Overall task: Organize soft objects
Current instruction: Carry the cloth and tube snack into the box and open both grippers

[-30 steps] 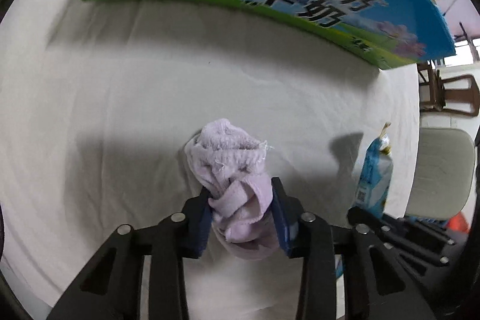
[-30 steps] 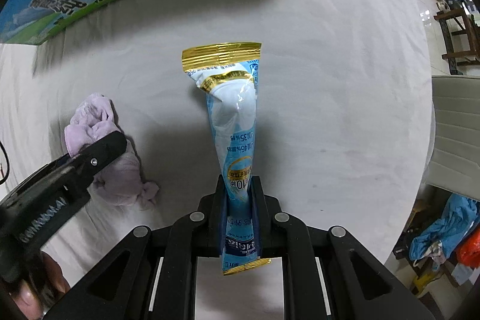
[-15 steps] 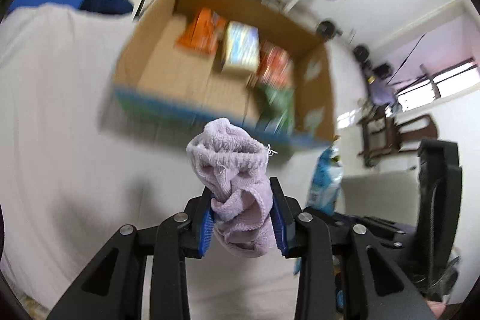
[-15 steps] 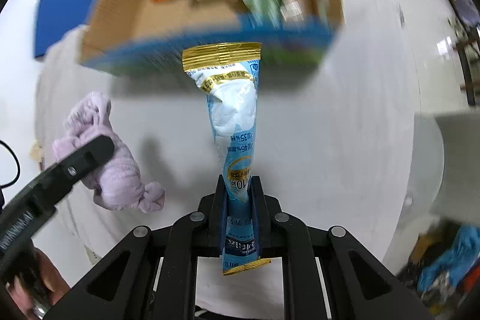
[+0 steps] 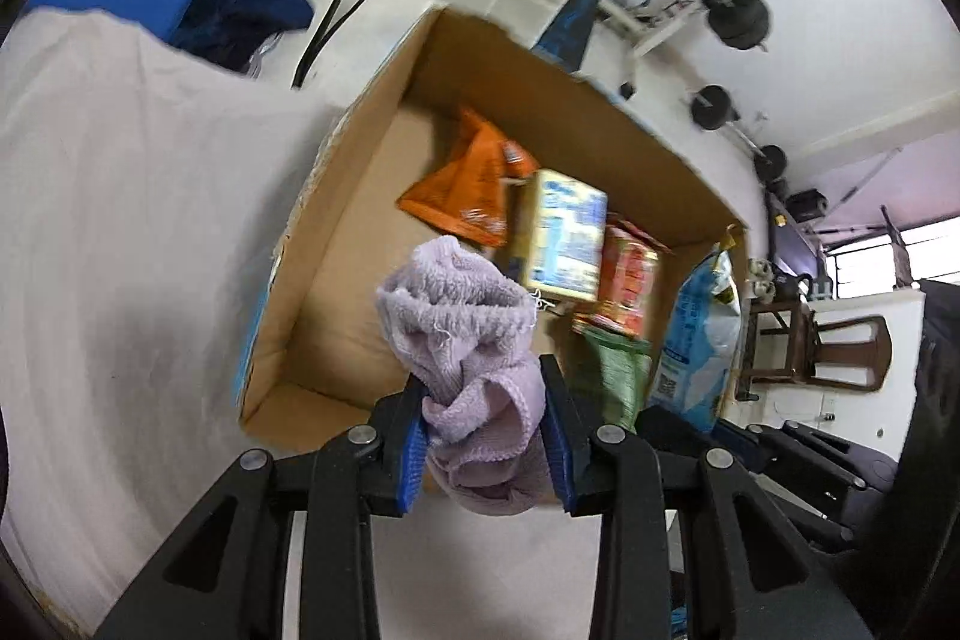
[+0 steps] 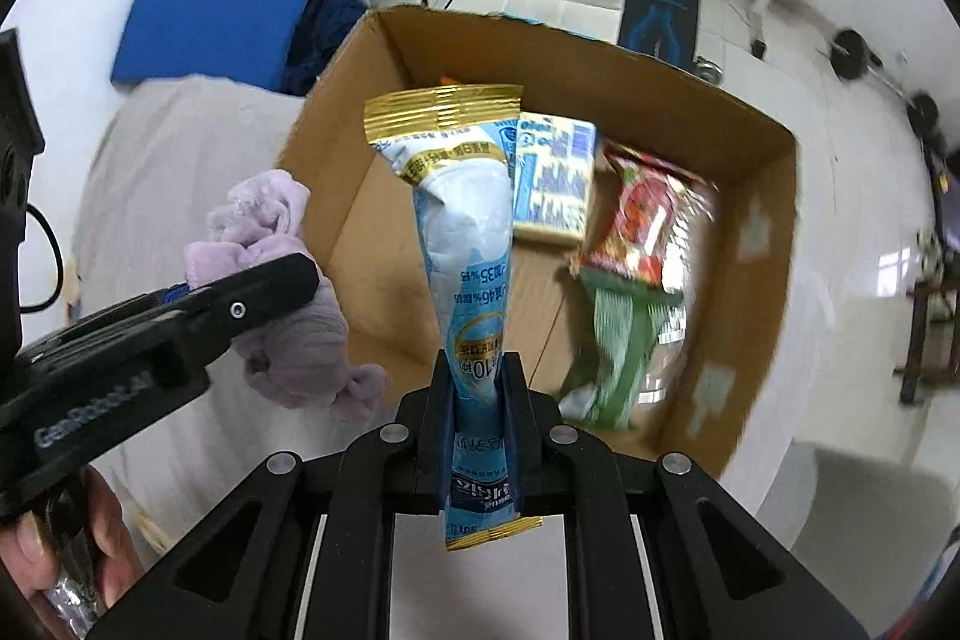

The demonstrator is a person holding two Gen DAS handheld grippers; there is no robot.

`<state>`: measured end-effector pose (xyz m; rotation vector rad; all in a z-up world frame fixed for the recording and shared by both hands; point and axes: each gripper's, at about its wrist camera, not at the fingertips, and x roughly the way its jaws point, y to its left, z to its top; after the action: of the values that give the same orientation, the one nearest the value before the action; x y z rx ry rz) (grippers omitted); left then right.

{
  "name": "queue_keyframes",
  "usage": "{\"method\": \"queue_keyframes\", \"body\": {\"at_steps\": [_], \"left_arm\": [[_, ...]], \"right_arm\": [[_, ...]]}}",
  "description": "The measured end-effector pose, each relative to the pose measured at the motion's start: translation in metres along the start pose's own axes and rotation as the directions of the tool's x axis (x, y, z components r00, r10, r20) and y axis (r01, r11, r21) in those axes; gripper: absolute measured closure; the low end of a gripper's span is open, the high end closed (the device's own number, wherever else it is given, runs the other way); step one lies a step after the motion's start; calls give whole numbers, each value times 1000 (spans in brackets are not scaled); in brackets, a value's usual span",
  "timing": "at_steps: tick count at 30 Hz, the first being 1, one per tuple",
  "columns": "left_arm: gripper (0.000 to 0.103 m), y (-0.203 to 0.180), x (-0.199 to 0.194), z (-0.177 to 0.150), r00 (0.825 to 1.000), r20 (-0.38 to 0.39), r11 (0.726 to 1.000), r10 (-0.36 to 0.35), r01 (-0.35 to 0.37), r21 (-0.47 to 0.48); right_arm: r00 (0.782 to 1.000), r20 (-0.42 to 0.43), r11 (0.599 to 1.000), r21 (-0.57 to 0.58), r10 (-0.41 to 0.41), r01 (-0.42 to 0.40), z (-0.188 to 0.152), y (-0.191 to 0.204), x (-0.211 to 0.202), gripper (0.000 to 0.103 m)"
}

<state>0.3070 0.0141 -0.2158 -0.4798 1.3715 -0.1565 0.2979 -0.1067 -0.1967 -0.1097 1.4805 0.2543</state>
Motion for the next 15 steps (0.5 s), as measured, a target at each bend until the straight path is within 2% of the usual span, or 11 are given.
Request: {"method": "queue_keyframes", "body": {"at_steps": [6,11,15], "left_arm": [[73,16,31,11,998,-56,998,13,-16,-53],[70,24,42,13,996,-81,996,24,-31,-87],[68,29,47,14,994,-101,992,43,-54,-115]], "right_arm": [[997,-71,997,-75,-21,16,17,3,51,88],[995,-99,996,-94,-18,9,25,0,72,88],[989,-147,995,-97,23,-38,30,-5,92,87]]}}
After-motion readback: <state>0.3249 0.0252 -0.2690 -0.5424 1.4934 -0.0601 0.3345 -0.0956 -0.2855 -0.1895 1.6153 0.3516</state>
